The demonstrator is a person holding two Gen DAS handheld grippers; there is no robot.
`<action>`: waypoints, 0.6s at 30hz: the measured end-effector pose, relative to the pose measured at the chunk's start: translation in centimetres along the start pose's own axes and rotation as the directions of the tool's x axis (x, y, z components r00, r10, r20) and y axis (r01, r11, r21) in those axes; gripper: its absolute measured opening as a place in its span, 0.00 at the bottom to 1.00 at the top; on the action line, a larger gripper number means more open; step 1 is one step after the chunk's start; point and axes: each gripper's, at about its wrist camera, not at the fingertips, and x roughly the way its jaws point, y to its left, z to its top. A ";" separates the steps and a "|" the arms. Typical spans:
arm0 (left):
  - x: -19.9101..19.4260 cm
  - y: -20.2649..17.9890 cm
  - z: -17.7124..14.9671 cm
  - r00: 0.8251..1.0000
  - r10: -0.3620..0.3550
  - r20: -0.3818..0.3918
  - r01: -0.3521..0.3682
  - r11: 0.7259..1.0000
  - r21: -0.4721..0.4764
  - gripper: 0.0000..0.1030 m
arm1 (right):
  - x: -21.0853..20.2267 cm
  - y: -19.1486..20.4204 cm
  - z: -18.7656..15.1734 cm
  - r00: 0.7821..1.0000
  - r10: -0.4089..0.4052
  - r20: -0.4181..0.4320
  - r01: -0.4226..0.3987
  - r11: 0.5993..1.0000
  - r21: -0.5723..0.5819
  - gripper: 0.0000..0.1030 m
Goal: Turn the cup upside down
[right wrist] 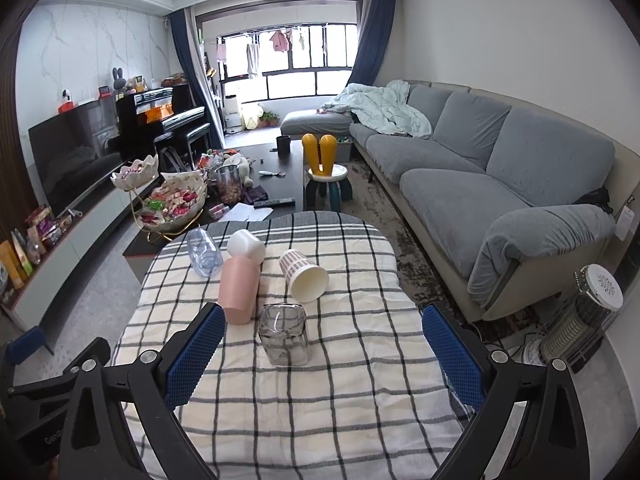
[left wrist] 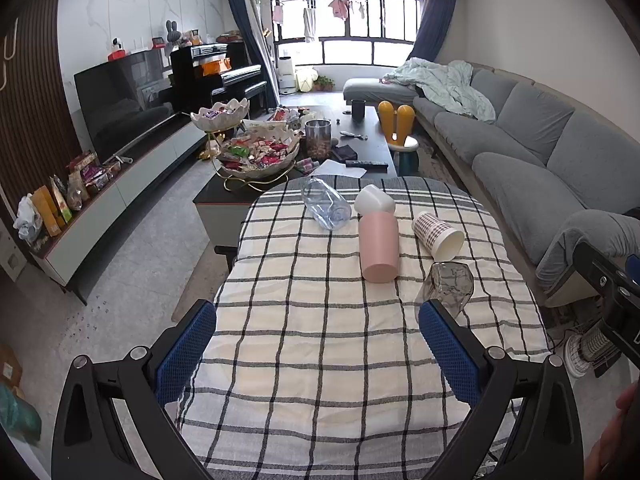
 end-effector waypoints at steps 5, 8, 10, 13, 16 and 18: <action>-0.1 0.0 0.0 1.000 0.002 0.004 -0.002 1.000 0.000 1.00 | 0.0 0.0 -0.1 1.000 0.000 -0.003 0.000 1.000 0.000 0.96; -0.2 -0.3 0.0 1.000 -0.006 0.009 0.006 1.000 0.004 1.00 | 0.0 0.0 -0.1 1.000 0.000 -0.003 0.000 1.000 0.000 0.96; -0.2 -0.4 -0.1 1.000 -0.016 0.011 0.016 1.000 0.007 1.00 | 0.0 0.0 -0.1 1.000 0.001 -0.004 -0.001 1.000 -0.002 0.96; -0.2 -0.3 -0.1 1.000 -0.014 0.010 0.014 1.000 0.011 1.00 | 0.0 0.1 -0.1 1.000 0.001 -0.004 -0.001 1.000 -0.004 0.97; -0.2 -0.3 -0.2 1.000 -0.013 0.010 0.013 1.000 0.009 1.00 | 0.0 0.1 -0.1 1.000 0.002 -0.004 -0.002 1.000 -0.002 0.97; -0.2 -0.2 -0.2 1.000 -0.011 0.013 0.010 1.000 0.011 1.00 | 0.0 0.1 -0.1 1.000 0.002 -0.006 -0.002 1.000 -0.003 0.97</action>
